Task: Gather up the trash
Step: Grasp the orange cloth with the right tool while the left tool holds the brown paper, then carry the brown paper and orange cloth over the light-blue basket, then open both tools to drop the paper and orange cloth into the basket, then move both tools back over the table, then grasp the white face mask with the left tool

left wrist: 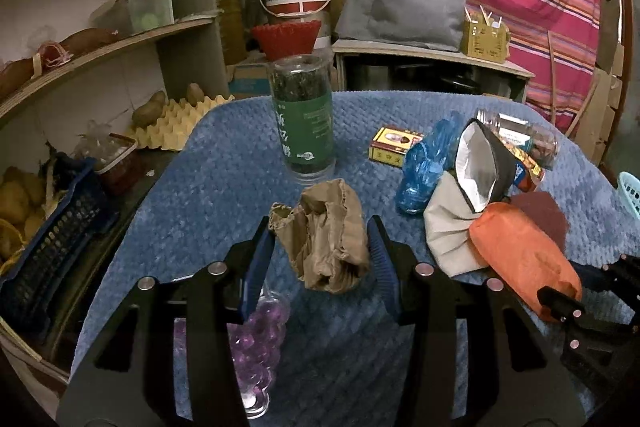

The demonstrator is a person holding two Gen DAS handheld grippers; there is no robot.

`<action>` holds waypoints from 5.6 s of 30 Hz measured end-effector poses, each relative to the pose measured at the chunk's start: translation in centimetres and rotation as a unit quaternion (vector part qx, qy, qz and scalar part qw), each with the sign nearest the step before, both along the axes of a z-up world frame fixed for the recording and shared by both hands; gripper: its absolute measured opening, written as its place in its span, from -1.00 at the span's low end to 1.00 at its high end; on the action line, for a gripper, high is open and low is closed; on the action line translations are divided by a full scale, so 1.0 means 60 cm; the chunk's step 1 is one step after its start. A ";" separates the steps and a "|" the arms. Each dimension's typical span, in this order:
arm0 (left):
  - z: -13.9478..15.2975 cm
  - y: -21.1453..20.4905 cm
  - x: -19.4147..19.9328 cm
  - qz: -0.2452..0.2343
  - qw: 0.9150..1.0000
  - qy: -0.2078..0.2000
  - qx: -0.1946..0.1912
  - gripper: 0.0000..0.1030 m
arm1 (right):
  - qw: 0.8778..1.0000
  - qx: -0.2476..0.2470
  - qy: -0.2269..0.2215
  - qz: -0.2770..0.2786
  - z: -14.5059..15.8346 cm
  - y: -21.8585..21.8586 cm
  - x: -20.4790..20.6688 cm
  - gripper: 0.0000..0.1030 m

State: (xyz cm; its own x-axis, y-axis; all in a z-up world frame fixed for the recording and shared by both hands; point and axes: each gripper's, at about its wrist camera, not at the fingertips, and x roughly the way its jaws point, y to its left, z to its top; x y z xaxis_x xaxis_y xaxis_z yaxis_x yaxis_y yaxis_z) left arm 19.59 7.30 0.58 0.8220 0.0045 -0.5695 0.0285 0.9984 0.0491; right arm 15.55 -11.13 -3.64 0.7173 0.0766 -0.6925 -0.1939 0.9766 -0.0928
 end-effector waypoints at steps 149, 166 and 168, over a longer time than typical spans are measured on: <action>-0.073 -0.146 0.116 -0.066 0.991 0.109 -0.037 0.55 | 0.983 0.047 -0.040 -0.171 0.037 -0.284 0.082 0.77; -0.019 -0.125 0.033 -0.085 0.994 0.055 -0.028 -0.86 | 0.990 0.027 -0.052 -0.131 0.055 -0.221 0.054 0.77; -0.002 -0.119 0.013 -0.075 0.997 0.031 -0.011 -0.87 | 0.991 0.027 -0.054 -0.121 0.054 -0.202 0.048 0.77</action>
